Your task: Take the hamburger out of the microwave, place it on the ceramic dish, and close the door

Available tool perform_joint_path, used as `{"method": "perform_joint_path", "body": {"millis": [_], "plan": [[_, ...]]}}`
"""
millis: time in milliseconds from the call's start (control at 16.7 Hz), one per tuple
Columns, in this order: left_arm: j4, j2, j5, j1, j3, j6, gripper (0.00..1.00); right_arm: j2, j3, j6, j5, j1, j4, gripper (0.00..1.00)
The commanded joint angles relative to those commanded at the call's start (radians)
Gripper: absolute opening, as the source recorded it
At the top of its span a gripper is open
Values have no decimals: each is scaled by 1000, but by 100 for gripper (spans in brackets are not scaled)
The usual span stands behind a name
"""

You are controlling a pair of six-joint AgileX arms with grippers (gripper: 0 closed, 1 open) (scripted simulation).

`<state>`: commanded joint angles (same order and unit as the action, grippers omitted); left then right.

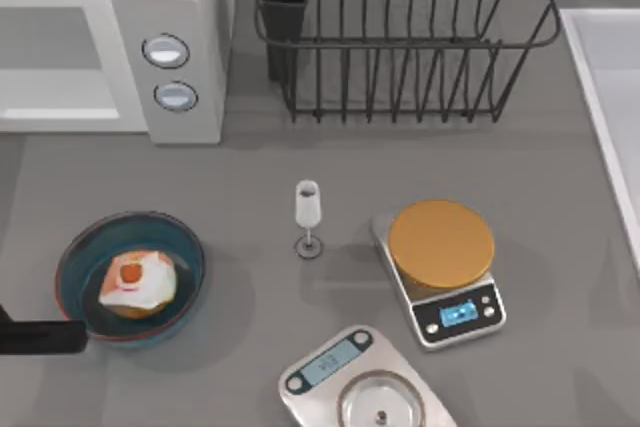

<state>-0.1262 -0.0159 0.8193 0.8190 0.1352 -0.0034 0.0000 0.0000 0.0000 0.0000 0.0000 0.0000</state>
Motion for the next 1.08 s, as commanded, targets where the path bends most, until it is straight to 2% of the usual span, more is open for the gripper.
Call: {"method": "perform_joint_path", "body": {"millis": [240, 600, 900, 1080], "plan": [[-3, 5, -6, -7, 0, -1, 0, 0, 0, 0, 0, 0, 0, 100], [-130, 32, -102, -103, 99, 0, 0, 0, 0, 0, 0, 0, 0, 100], [-134, 18, -109, -111, 108, 8, 0, 0, 0, 0, 0, 0, 0, 100], [-177, -78, -189, -205, 195, 74, 0, 0, 0, 0, 0, 0, 0, 100]]}}
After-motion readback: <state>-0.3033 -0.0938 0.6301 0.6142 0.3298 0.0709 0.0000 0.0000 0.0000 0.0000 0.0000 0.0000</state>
